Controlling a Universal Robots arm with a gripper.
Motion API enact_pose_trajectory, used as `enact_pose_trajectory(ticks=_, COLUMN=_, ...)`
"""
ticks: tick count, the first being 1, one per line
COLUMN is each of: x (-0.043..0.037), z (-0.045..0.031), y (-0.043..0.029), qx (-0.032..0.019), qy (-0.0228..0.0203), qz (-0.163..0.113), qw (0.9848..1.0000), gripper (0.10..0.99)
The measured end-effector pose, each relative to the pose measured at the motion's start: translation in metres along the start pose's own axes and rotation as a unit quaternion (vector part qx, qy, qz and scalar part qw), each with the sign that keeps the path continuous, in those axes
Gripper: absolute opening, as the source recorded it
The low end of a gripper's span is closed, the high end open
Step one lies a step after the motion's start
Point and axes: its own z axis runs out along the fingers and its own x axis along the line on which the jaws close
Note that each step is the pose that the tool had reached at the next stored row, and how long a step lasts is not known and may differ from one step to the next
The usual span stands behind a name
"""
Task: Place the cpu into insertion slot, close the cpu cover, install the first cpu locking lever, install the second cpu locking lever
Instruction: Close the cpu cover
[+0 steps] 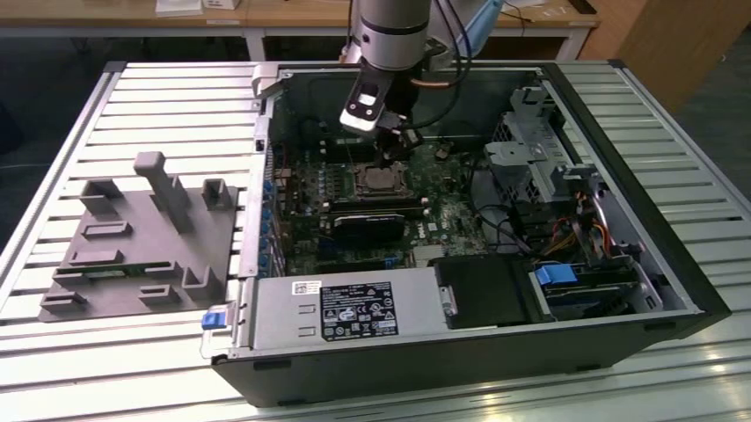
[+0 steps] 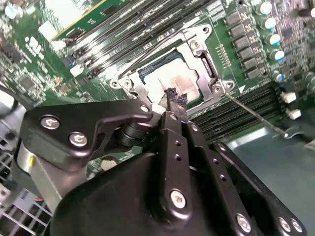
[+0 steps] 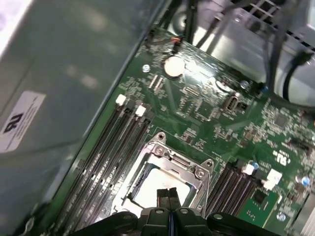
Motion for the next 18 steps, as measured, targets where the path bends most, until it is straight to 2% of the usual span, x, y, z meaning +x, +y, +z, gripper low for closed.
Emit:
enact_pose_trajectory(ticks=5, x=0.0000, z=0.0002, y=0.0000, qx=-0.0012, qy=0.0006, qz=-0.046, qw=0.9990, gripper=0.102)
enact_pose_trajectory(ticks=9, x=0.0000, z=0.0004, y=0.0000, qx=-0.0022, qy=0.0011, qz=-0.082, qw=0.9966, gripper=0.102)
enact_pose_trajectory(ticks=14, x=0.0000, z=0.0006, y=0.0000, qx=-0.0034, qy=0.0017, qz=-0.127, qw=0.9919, gripper=0.102)
enact_pose_trajectory(ticks=18, x=0.0000, z=0.0007, y=0.0000, qx=-0.0043, qy=0.0021, qz=-0.163, qw=0.9867, gripper=0.102)
